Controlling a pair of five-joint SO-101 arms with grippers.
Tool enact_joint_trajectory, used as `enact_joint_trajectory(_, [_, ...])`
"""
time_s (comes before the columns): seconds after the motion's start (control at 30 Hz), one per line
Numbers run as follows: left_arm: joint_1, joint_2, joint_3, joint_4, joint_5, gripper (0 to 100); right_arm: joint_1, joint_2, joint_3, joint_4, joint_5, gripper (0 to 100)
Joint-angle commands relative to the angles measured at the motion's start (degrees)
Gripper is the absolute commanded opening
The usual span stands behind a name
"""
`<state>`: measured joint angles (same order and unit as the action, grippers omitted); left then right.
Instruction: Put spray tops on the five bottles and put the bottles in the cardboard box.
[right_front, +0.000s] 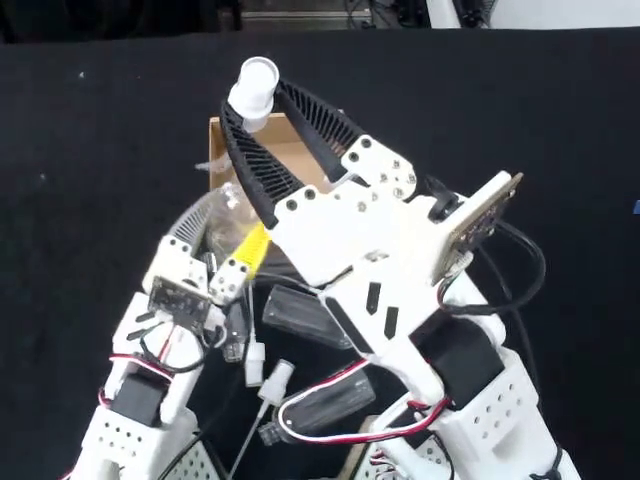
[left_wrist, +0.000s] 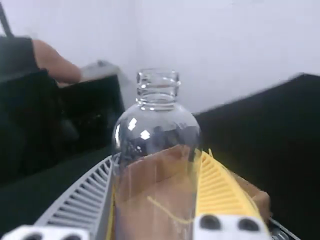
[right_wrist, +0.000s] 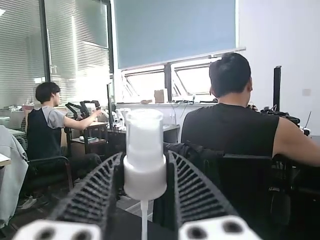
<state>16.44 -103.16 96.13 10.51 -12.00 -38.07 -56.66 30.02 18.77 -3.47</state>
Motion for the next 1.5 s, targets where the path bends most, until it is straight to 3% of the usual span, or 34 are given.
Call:
enact_joint_trajectory(0.0, [4.18,-1.32,1.27,-1.05,0.35,3,-0.44,-1.19,-0.57,0.09,0.0,1.1])
enact_joint_trajectory(0.13, [8.22,-1.23,1.27,-1.14,0.7,3,-0.35,-1.19,-0.57,0.26,0.09,1.1])
enact_joint_trajectory(0.27, [11.74,-1.32,1.27,4.22,0.26,3,-0.26,-1.98,-2.95,3.96,0.09,1.1])
enact_joint_trajectory(0.37, [7.78,-1.32,1.27,-0.62,0.26,3,-0.26,-3.65,-5.23,8.18,0.09,1.1])
enact_joint_trajectory(0.5, [-4.53,-1.32,1.27,-8.7,0.62,3,-0.44,-4.88,-5.85,10.11,0.18,1.1])
enact_joint_trajectory(0.63, [-8.92,-1.23,1.27,-9.58,0.35,3,-0.35,-3.21,-5.85,7.82,0.18,1.1])
enact_joint_trajectory(1.47, [-9.8,-1.32,1.27,-12.57,0.7,3,-0.26,-1.45,-4.09,-1.05,-0.18,1.1])
